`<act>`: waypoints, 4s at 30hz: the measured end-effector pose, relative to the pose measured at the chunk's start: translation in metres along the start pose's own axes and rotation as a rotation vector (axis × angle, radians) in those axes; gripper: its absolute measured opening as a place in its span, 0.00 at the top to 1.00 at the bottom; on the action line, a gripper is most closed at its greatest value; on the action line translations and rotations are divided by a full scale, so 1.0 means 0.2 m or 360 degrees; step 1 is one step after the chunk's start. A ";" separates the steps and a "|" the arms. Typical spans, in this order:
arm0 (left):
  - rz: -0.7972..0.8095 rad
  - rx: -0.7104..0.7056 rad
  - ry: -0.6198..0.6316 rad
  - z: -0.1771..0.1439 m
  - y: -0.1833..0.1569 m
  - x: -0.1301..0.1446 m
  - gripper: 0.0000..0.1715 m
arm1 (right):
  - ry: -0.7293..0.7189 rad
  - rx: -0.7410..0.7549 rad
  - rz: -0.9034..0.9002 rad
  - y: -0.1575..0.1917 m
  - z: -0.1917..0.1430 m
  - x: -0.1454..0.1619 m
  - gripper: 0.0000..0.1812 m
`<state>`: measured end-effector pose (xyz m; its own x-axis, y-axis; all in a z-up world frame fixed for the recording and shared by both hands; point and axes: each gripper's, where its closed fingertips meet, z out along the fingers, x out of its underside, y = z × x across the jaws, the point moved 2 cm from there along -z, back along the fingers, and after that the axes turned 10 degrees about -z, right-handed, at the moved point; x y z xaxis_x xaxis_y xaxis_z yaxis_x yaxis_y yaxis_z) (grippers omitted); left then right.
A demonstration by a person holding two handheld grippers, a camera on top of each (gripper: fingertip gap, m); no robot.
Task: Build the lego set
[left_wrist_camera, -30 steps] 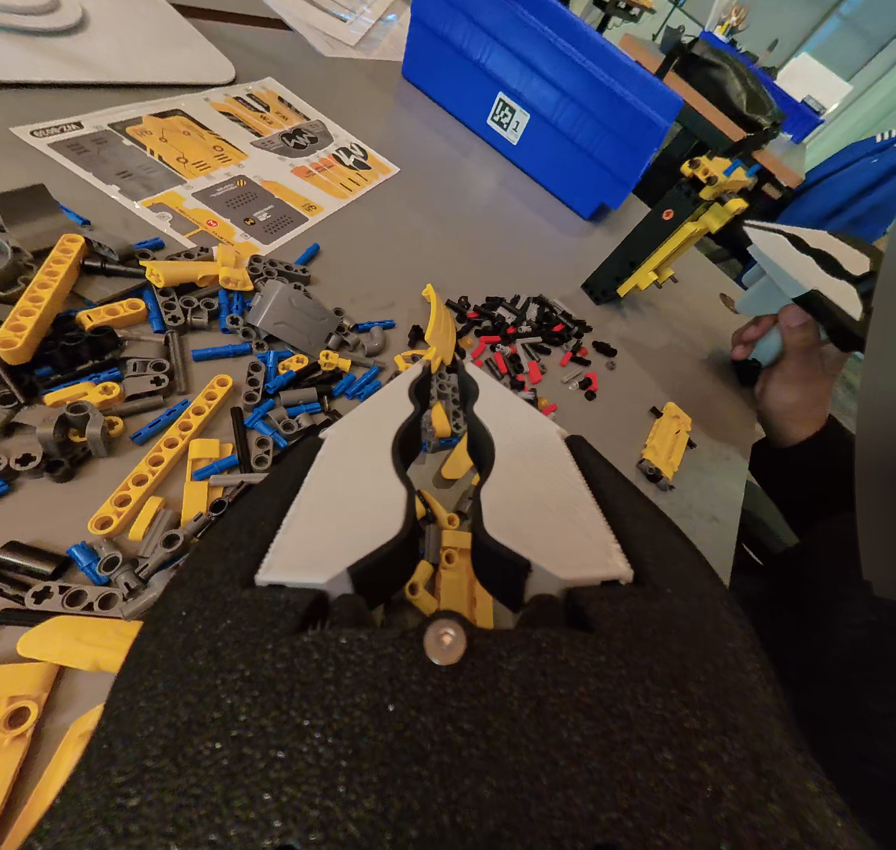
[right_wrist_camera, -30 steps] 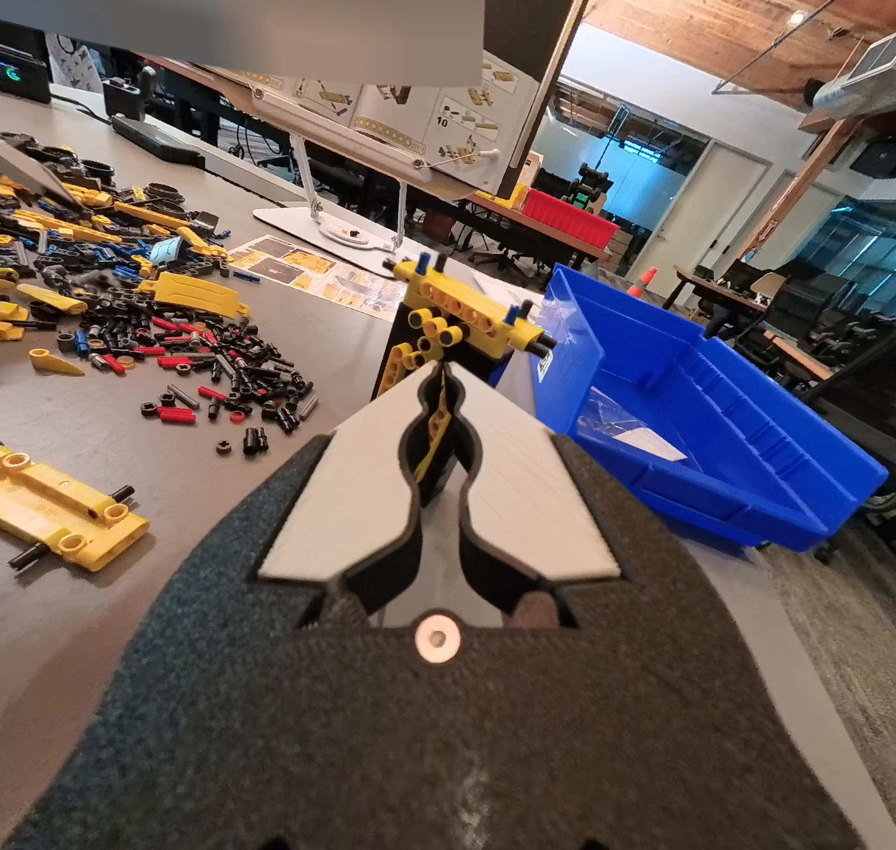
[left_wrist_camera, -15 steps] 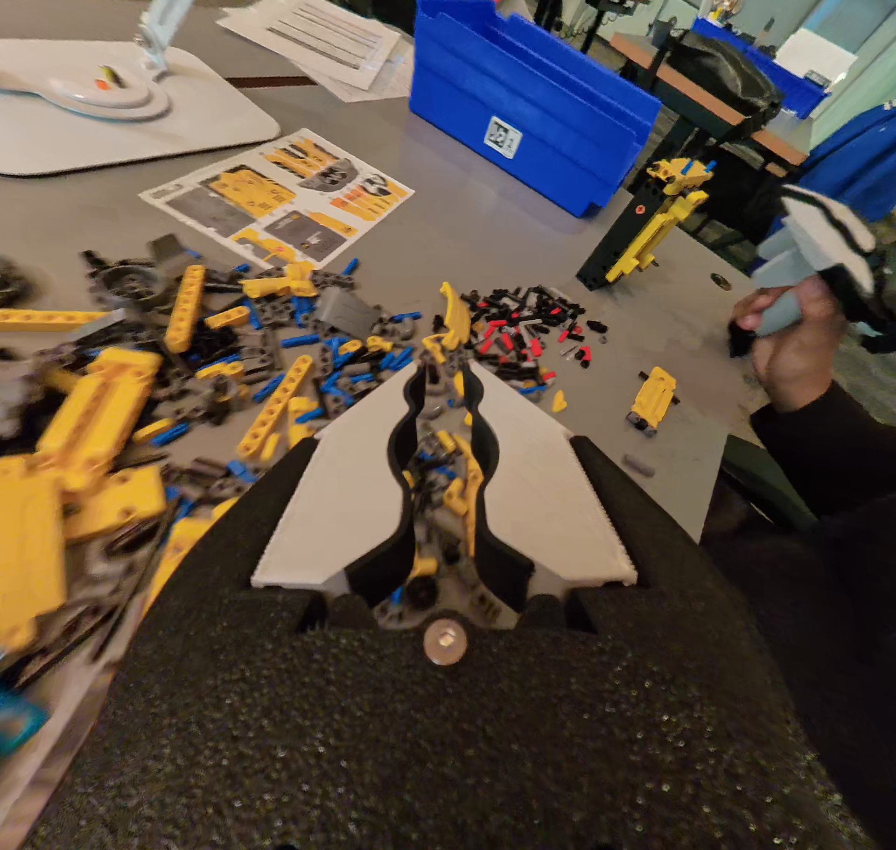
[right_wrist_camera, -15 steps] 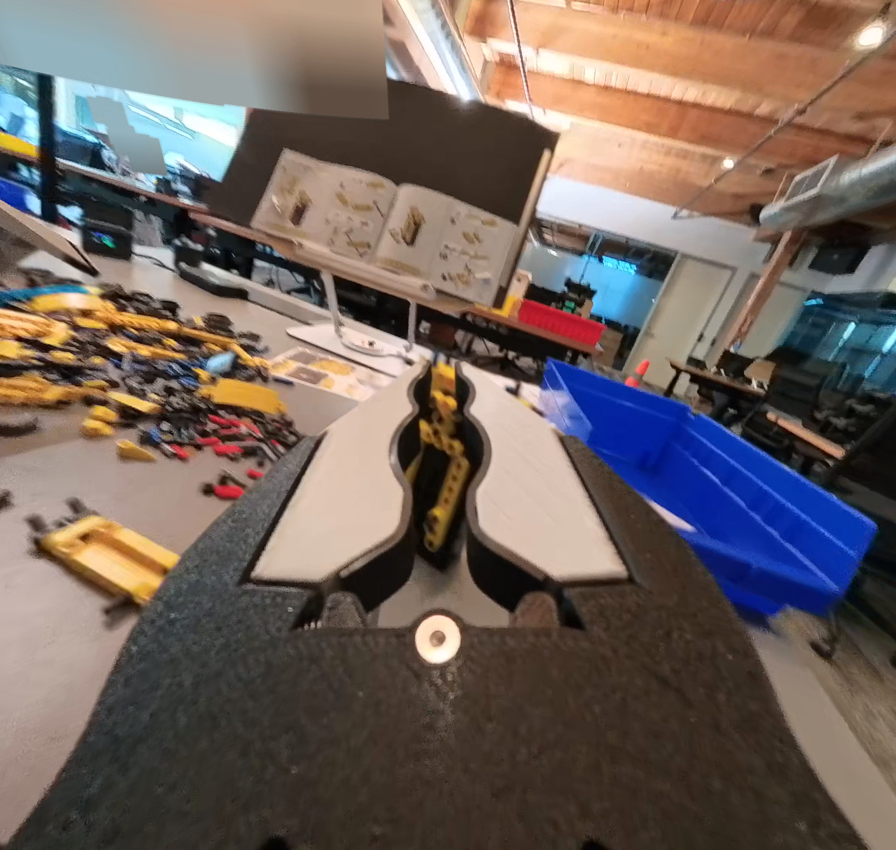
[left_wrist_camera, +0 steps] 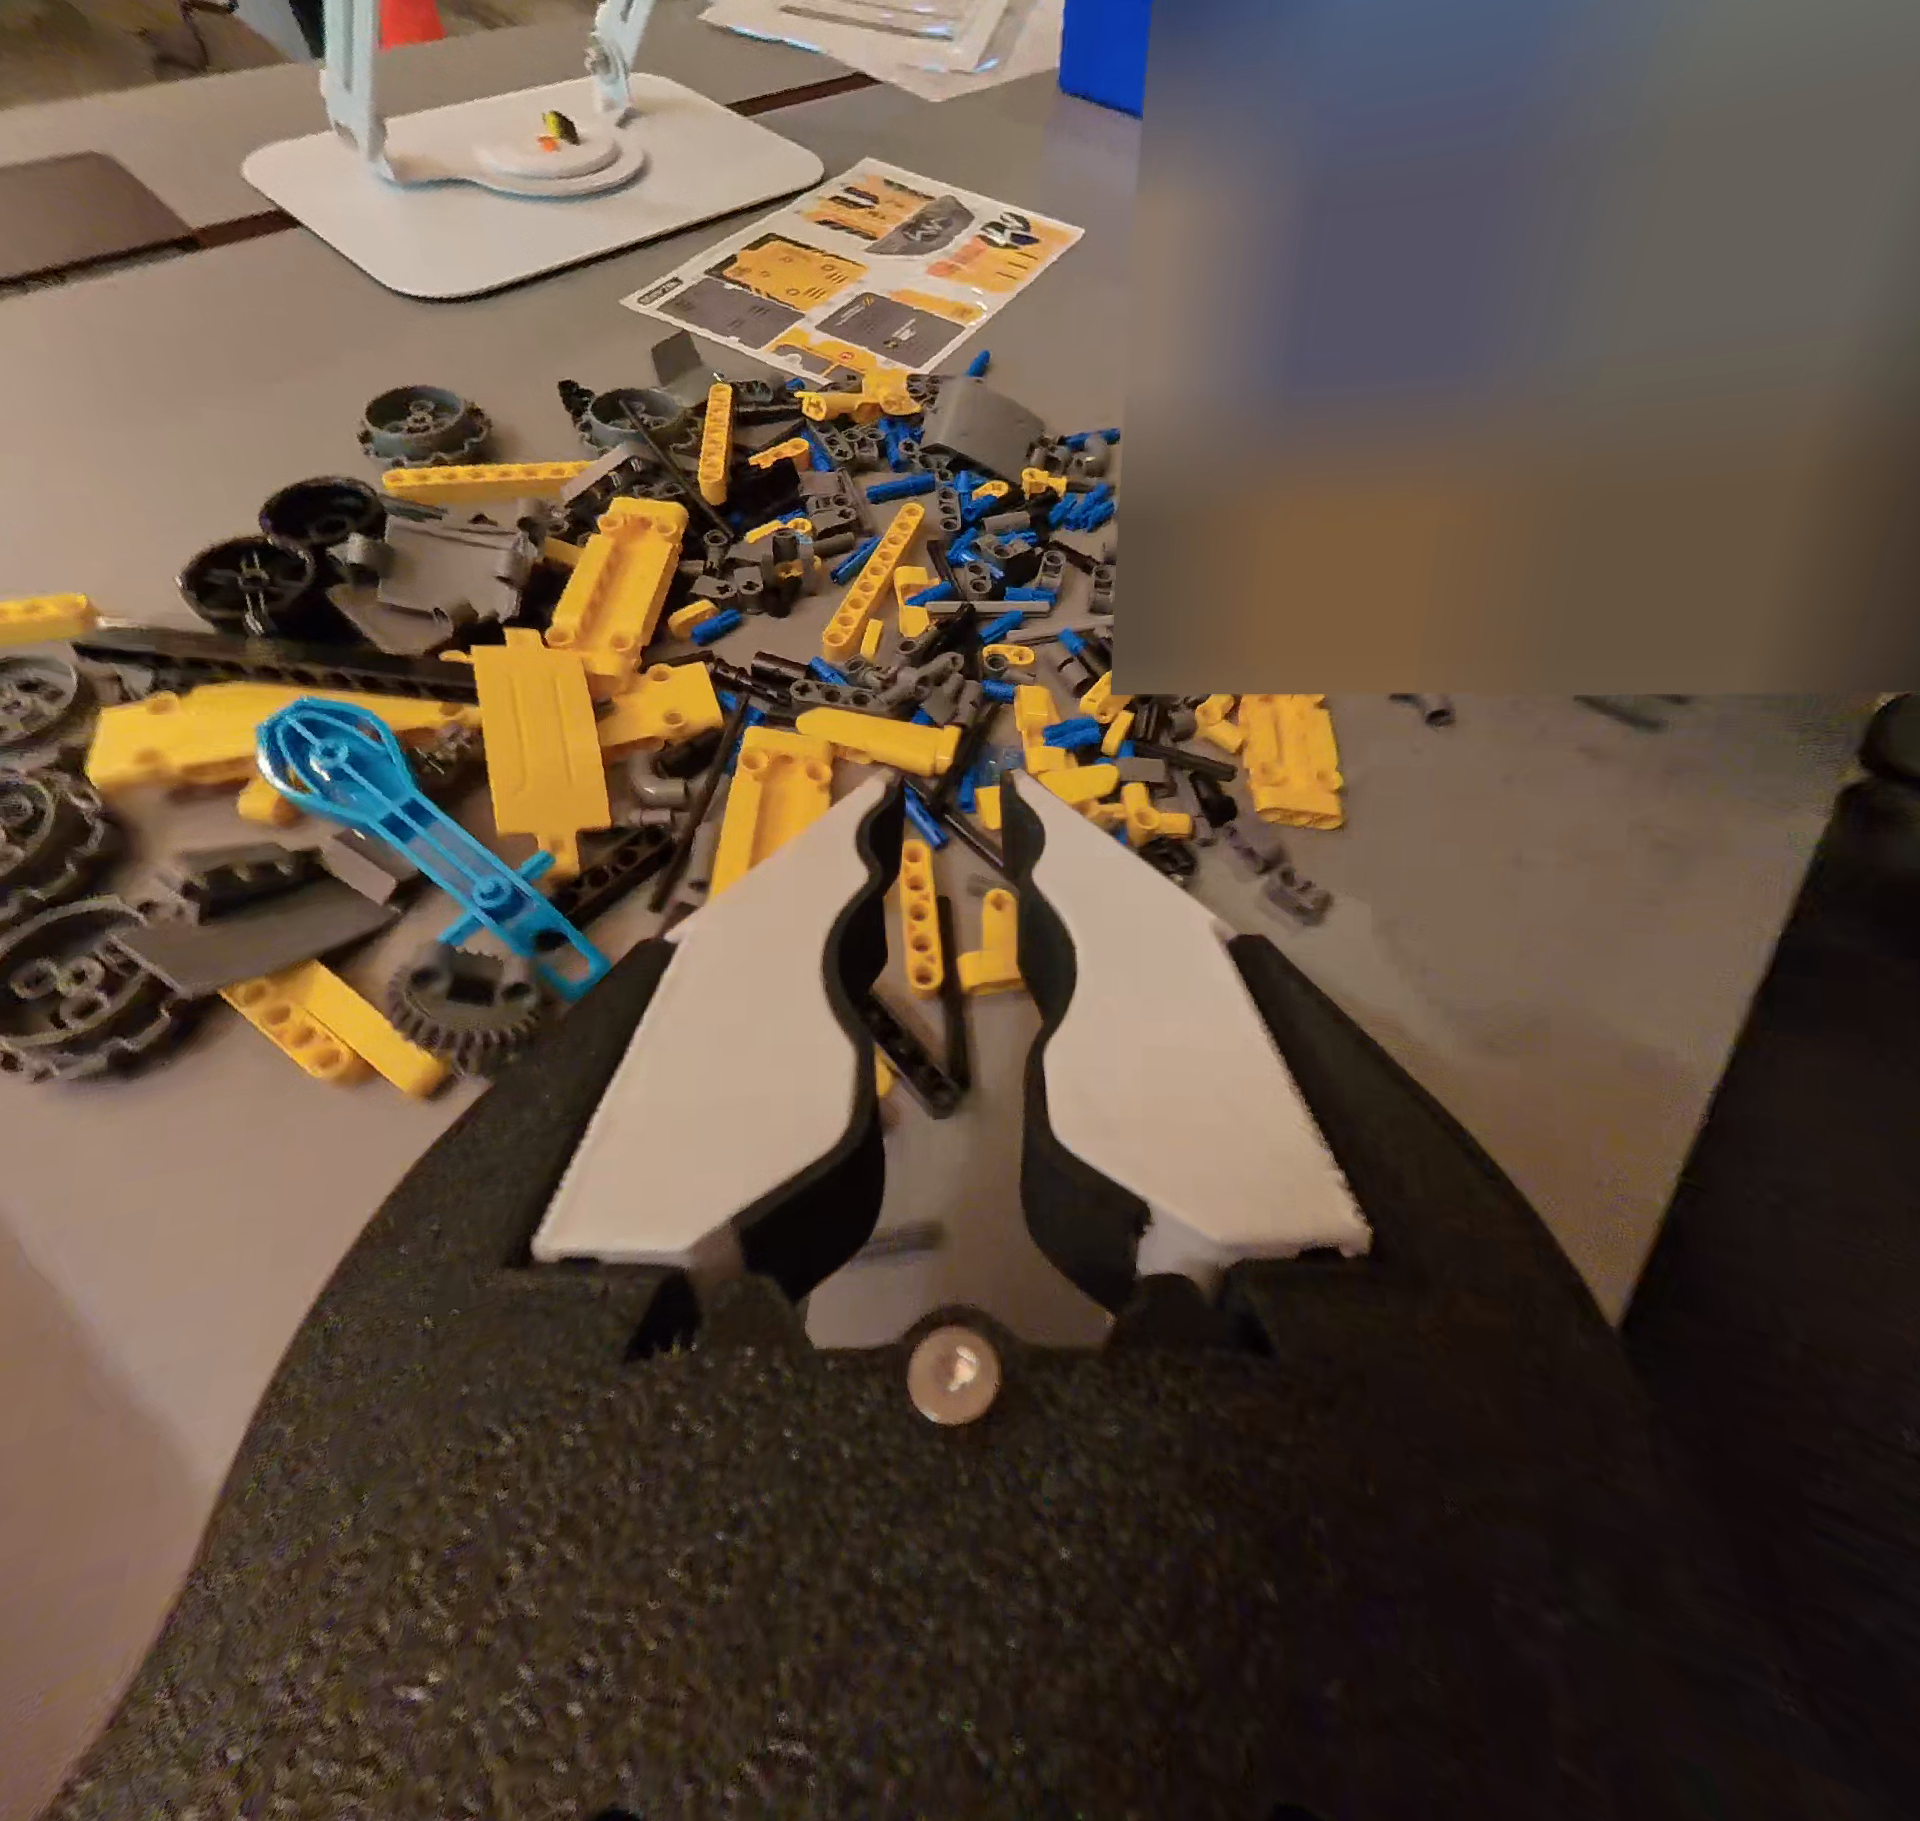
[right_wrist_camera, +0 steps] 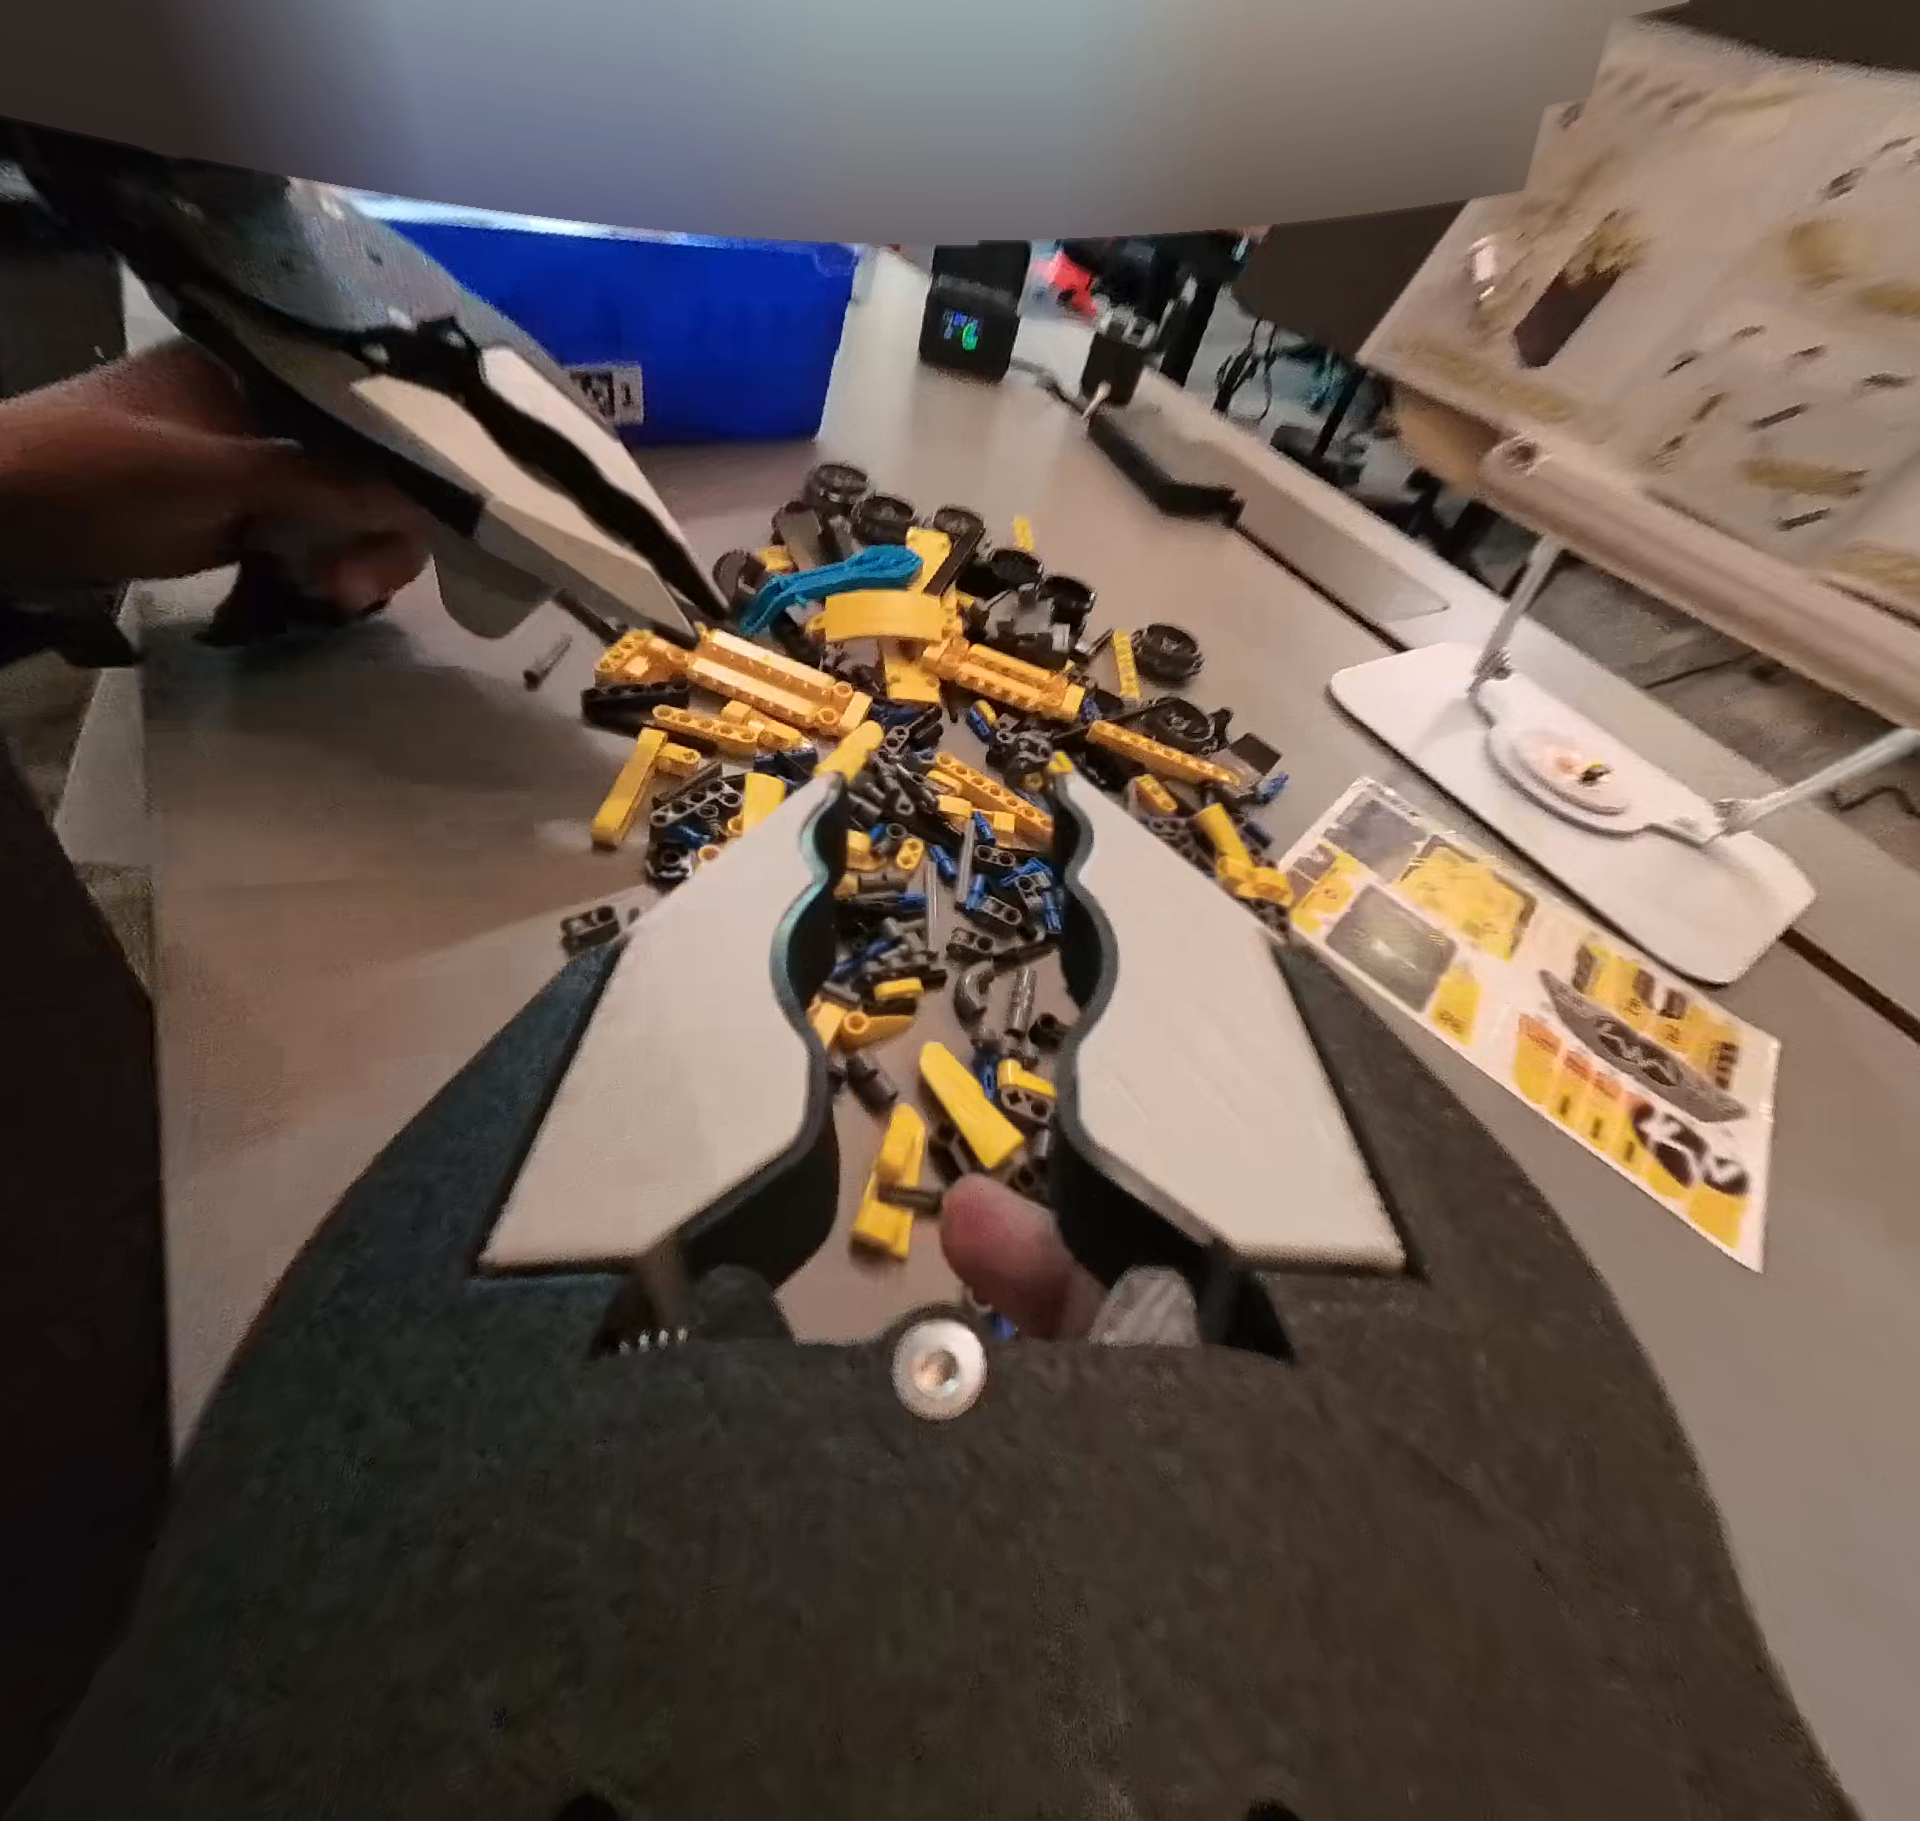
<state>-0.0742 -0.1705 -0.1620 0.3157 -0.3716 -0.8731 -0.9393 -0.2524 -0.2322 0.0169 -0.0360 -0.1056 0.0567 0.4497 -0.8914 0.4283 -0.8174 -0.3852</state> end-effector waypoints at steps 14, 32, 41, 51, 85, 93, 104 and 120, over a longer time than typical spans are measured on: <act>0.0073 0.0014 0.0453 0.44 0.19 -0.13 0.90 | -0.0137 0.0204 -0.0123 -0.22 -0.09 -0.07 0.73; 0.0197 -0.0081 0.0550 0.58 0.24 -0.09 0.98 | -0.0212 0.0451 -0.0073 -0.17 -0.45 0.00 0.73; 0.0069 0.0107 0.0399 0.47 0.13 -0.20 0.98 | -0.0201 0.0539 -0.0054 -0.13 -0.52 0.00 0.74; -0.0384 0.0862 0.0310 0.34 -0.44 -0.22 1.00 | -0.0096 0.0260 -0.0213 0.08 -0.33 0.07 0.73; 0.0447 0.0112 0.0720 0.64 -0.43 0.04 0.94 | -0.0726 0.0563 0.0120 -0.15 -0.99 0.22 0.94; 0.0399 0.0136 0.0702 0.65 -0.43 0.04 0.96 | -0.0692 0.0571 0.0112 -0.13 -0.97 0.22 0.94; 0.0309 0.0608 0.0579 0.48 -0.92 0.05 0.96 | -0.0651 0.0610 0.0139 -0.15 -0.96 0.23 0.94; 0.0434 0.0556 0.0854 0.36 -0.88 0.31 0.96 | -0.0522 0.0683 0.0153 -0.18 -0.91 0.24 0.98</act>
<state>0.1008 -0.0837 -0.2055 0.0006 -0.7939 -0.6081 -0.9543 0.1813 -0.2376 0.1690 0.0805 -0.0902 -0.2361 0.2858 -0.9288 0.0250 -0.9537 -0.2998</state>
